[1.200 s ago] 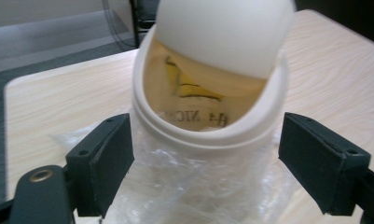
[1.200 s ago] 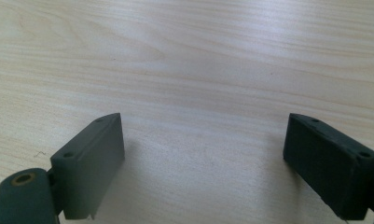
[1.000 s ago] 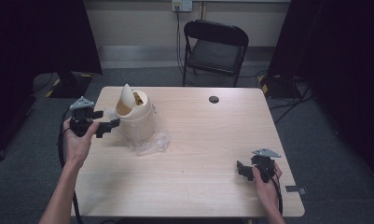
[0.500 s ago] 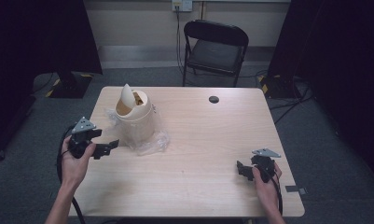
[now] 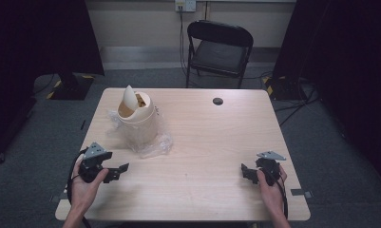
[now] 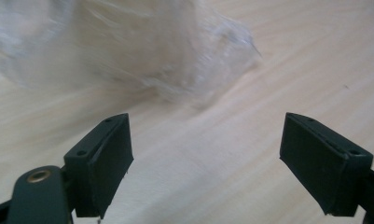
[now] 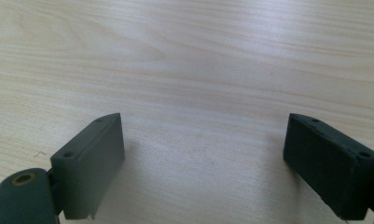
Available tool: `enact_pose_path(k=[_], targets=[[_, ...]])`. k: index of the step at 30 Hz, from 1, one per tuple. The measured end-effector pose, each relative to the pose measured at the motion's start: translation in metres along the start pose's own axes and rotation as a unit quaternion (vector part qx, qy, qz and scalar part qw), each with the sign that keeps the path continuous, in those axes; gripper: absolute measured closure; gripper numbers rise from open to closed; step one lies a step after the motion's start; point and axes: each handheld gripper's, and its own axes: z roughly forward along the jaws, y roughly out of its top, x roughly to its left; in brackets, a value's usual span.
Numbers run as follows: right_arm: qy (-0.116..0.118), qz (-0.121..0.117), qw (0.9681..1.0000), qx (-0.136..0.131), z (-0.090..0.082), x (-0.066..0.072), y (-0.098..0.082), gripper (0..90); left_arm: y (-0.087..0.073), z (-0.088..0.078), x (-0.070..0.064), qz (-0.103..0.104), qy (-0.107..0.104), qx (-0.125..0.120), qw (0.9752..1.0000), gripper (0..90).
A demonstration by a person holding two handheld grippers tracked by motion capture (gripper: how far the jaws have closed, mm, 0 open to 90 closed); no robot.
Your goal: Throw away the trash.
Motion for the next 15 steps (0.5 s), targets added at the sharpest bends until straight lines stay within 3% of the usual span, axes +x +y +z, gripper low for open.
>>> enact_pose_path(k=[10,15], targets=[[0.0,0.0,1.0,0.0,0.0,0.0,0.0,11.6,-0.03,0.022,-0.011,-0.009,0.0,0.031,0.9995,17.7],[0.0,0.0,1.0,0.0,0.0,0.0,0.0,11.6,-0.036,0.031,-0.015,0.006,-0.005,0.05,0.9987,17.7]])
